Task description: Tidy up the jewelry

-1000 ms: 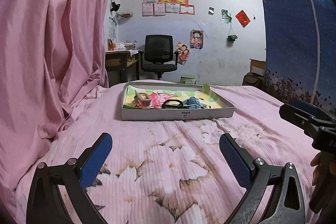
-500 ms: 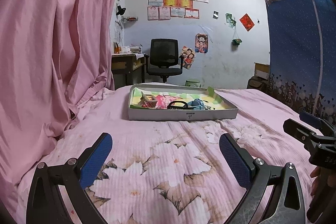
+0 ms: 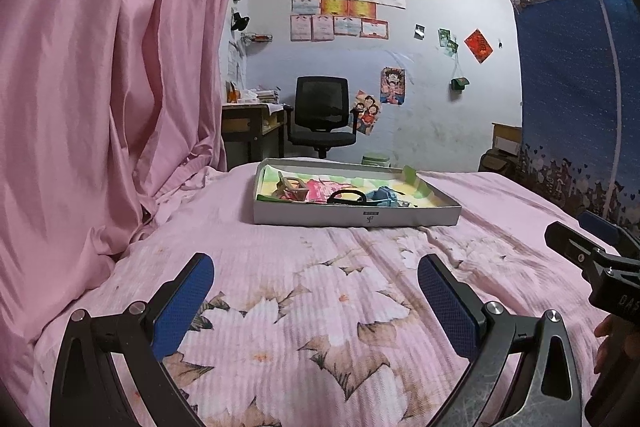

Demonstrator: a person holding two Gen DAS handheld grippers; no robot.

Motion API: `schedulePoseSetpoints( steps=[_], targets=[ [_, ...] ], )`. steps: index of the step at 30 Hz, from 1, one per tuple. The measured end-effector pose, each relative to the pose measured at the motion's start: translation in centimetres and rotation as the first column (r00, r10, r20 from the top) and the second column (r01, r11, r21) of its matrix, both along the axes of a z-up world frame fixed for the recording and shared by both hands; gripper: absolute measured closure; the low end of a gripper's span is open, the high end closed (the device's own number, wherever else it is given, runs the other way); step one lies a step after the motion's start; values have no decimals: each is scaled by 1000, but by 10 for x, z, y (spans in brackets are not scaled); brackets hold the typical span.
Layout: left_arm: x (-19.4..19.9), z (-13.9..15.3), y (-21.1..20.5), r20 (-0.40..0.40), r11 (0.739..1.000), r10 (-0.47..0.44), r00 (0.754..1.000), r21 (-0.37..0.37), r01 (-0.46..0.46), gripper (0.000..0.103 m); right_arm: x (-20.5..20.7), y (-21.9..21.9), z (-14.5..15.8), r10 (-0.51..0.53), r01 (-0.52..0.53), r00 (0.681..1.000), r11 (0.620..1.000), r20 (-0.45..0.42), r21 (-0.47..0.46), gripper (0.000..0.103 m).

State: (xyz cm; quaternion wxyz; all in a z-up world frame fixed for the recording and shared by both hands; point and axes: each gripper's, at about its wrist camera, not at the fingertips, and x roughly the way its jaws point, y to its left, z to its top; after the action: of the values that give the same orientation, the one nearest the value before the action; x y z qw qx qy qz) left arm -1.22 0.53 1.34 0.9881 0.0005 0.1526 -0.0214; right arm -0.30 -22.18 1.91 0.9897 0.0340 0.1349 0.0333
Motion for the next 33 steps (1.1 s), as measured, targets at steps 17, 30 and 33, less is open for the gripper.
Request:
schedulePoseSetpoints(
  steps=[17, 30, 33],
  targets=[
    [-1, -3, 2, 10, 998, 56, 998, 13, -56, 0, 0, 3, -1, -46, 47, 999, 999, 16, -24, 2],
    [-2, -3, 3, 13, 998, 64, 998, 10, -64, 0, -1, 1, -1, -50, 50, 999, 998, 17, -25, 1],
    [-2, -3, 3, 15, 998, 65, 998, 9, -65, 0, -1, 1, -1, -50, 51, 999, 998, 19, -26, 1]
  ],
)
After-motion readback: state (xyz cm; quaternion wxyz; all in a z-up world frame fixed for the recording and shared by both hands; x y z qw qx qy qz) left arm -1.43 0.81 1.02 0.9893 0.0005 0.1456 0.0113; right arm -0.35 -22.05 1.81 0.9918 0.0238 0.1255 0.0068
